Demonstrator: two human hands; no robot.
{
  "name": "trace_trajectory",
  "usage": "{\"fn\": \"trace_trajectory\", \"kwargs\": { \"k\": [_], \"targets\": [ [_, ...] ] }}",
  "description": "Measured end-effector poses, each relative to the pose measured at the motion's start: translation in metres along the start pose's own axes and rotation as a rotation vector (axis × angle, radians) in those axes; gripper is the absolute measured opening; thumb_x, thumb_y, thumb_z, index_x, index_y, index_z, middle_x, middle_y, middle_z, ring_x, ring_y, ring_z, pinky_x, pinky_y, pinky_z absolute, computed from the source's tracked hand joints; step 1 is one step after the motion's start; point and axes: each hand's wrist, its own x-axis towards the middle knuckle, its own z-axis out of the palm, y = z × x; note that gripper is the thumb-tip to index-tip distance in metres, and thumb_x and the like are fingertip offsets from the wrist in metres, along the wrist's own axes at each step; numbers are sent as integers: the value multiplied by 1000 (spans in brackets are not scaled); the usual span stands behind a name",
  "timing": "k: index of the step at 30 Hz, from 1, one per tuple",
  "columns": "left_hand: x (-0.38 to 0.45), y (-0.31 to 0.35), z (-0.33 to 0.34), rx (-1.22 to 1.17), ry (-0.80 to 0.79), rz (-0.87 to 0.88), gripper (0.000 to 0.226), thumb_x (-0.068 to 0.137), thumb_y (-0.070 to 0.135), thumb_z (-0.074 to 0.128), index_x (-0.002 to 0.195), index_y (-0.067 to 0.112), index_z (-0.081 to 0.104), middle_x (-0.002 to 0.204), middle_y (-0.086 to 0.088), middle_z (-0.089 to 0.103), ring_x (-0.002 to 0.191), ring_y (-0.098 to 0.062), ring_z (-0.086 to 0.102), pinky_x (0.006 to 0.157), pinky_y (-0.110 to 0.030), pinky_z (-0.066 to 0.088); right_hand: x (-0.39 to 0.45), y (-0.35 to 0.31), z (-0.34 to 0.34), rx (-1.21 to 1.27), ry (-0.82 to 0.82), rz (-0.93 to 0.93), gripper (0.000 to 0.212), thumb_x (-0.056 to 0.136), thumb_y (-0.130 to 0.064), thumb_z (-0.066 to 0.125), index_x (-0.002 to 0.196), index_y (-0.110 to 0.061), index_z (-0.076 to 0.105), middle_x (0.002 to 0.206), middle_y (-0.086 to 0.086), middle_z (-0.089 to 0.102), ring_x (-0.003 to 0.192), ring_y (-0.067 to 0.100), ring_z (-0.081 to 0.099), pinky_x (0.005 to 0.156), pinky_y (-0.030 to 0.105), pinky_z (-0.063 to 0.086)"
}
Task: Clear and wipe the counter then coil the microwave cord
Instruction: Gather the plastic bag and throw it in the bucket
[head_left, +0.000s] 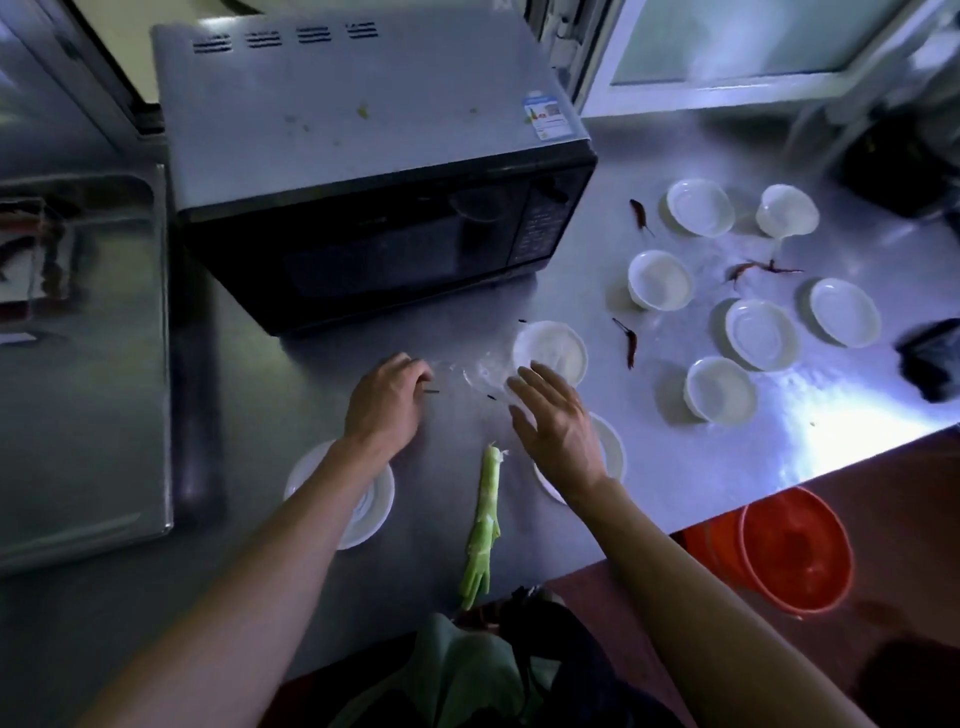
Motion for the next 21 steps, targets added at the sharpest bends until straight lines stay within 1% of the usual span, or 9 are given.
{"fn": "trace_trajectory", "kwargs": {
  "k": [3, 6, 9, 12, 14, 17, 19, 21],
  "targets": [
    [11, 33, 2, -18, -20, 91, 15, 91, 8, 58, 95, 19, 67, 98, 2, 63, 87, -26, 60, 62, -28, 36, -15, 17, -20, 11, 101, 123, 34, 84, -1, 76, 117, -3, 70, 126, 15, 68, 127, 35, 58, 99, 50, 52],
    [19, 75, 8, -33, -45, 183, 14, 91, 9, 58, 97, 17, 68, 98, 1, 62, 88, -26, 61, 63, -32, 43, -34, 43, -43, 19, 200, 234, 32, 84, 1, 75, 116, -2, 71, 126, 15, 68, 124, 35, 60, 94, 51, 53],
    [21, 122, 23, -43, -79, 275, 16, 90, 7, 58, 98, 15, 69, 101, -1, 65, 90, -28, 62, 69, -37, 49, -62, 72, -70, -5, 288, 311, 31, 85, -3, 76, 116, -1, 71, 125, 15, 69, 123, 35, 61, 99, 50, 52],
    [18, 172, 45, -34, -122, 328, 19, 90, 5, 56, 100, 13, 70, 104, -3, 65, 96, -29, 60, 75, -43, 51, -98, 100, -100, -10, 331, 395, 31, 88, -6, 75, 118, -3, 71, 127, 13, 68, 126, 32, 59, 105, 43, 49],
    [10, 208, 64, -33, -170, 370, 21, 91, 5, 53, 101, 13, 69, 103, -3, 65, 98, -28, 60, 77, -43, 51, -127, 120, -120, -13, 332, 449, 32, 89, -8, 74, 120, -4, 71, 129, 12, 67, 129, 30, 57, 107, 40, 46],
    [-6, 264, 96, 1, -242, 440, 22, 91, 5, 53, 102, 14, 70, 103, -3, 64, 97, -28, 60, 76, -41, 50, -175, 150, -147, -26, 336, 552, 34, 88, -8, 73, 122, -6, 70, 131, 11, 66, 130, 28, 56, 109, 39, 45],
    [-17, 303, 118, 26, -286, 480, 23, 91, 6, 52, 102, 16, 69, 104, -3, 64, 96, -29, 60, 77, -41, 51, -207, 171, -163, -41, 359, 617, 34, 85, -5, 75, 119, -6, 71, 127, 11, 68, 127, 29, 58, 109, 40, 45],
    [-28, 340, 140, 61, -323, 519, 24, 92, 7, 51, 103, 19, 69, 107, -1, 64, 96, -30, 61, 78, -42, 52, -237, 192, -178, -56, 410, 623, 26, 84, -1, 74, 109, -3, 73, 115, 12, 72, 116, 31, 63, 103, 41, 49]
  ]
}}
